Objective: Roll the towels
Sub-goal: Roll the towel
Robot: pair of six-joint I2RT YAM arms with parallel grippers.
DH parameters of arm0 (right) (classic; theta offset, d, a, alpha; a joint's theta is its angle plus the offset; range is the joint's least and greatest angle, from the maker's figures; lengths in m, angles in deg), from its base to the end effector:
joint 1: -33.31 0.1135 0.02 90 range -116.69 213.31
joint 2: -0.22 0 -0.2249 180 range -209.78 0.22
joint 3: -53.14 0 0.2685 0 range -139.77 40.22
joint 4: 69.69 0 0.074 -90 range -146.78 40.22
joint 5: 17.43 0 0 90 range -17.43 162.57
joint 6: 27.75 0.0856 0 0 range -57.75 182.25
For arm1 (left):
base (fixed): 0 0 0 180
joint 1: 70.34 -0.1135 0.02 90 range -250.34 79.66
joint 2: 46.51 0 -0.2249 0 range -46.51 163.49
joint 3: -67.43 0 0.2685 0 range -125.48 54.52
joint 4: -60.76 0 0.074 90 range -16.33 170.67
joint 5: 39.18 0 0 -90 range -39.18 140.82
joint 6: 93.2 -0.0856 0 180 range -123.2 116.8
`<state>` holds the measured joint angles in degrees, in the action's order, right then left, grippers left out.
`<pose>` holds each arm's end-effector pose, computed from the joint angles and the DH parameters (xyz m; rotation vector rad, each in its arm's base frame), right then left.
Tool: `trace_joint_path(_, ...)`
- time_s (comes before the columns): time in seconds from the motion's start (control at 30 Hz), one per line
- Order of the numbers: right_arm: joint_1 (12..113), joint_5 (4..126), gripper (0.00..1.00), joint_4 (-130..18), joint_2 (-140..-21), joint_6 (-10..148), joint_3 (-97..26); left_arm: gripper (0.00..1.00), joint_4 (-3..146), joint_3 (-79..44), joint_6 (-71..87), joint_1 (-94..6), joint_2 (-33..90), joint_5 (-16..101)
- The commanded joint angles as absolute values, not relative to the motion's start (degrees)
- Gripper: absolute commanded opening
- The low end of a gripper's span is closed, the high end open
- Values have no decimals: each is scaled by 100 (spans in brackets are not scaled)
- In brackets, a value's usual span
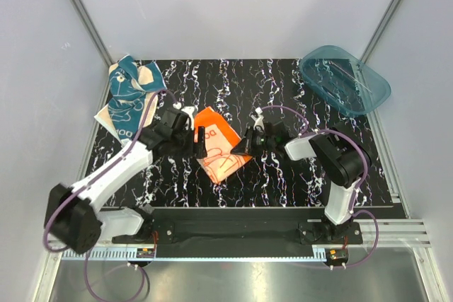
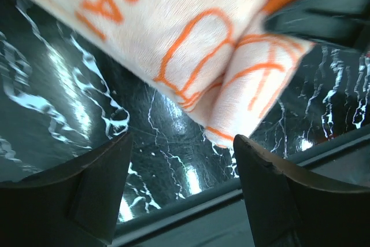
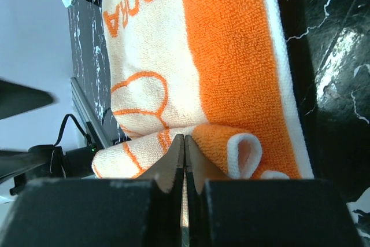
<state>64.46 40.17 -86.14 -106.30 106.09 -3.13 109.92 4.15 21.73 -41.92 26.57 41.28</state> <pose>0.2991 0.2344 0.0413 -0.1029 2.3825 1.3091 0.2578 -0.1556 0.1472 0.1437 2.6777 -0.5341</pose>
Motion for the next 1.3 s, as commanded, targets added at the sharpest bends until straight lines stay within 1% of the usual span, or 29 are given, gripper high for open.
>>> trace_joint_path(0.0,6372,4401,2,-8464,-10841,10461,-407,76,11243,-15,1702,-3600,1986,5686)
trace_joint_path(0.03,6372,4409,2,-8455,-10850,10461,-416,76,11235,-76,1650,-3145,1906,5897)
trace_joint_path(0.1,6372,4409,2,-8403,-10894,10461,-460,77,11156,-112,1474,-2669,1809,6337)
trace_joint_path(0.13,6380,4409,1,-8376,-10912,10461,-486,77,11121,-147,1430,-2162,1870,6487)
trace_joint_path(0.2,6372,4401,1,-8359,-10938,10453,-512,82,10936,-165,1289,-1658,2001,6785)
trace_joint_path(0.23,6372,4392,1,-8359,-10938,10461,-504,84,10892,-191,1306,-1220,2193,6978)
trace_joint_path(0.27,6380,4383,1,-8359,-10947,10453,-504,89,10700,-191,1289,-1051,2291,7094)
trace_joint_path(0.33,6372,4383,1,-8350,-10947,10453,-513,91,10549,-217,1245,-726,2633,7235)
trace_joint_path(0.53,6380,4348,1,-8306,-10991,10453,-539,92,10145,-305,1034,-627,3460,7332)
trace_joint_path(0.73,6380,4321,0,-8262,-11026,10444,-574,96,10215,-279,718,-636,4365,7612)
trace_joint_path(0.93,6372,4286,0,-8227,-11070,10444,-618,96,10347,-279,656,-671,5016,7841)
trace_joint_path(1.0,6363,4243,0,-8192,-11096,10435,-636,93,10443,-384,743,-697,5174,7816)
trace_joint_path(1.1,6345,4190,0,-8157,-11114,10435,-671,83,10373,-306,893,-933,5158,7544)
trace_joint_path(1.13,6337,4164,0,-8156,-11123,10435,-680,80,10269,-236,937,-1031,5149,7221)
trace_joint_path(1.17,6319,4137,0,-8156,-11131,10444,-680,73,10215,-200,963,-1101,5140,7096)
trace_joint_path(1.27,6249,4014,0,-8156,-11096,10488,-671,56,10153,-191,963,-1181,5192,6858)
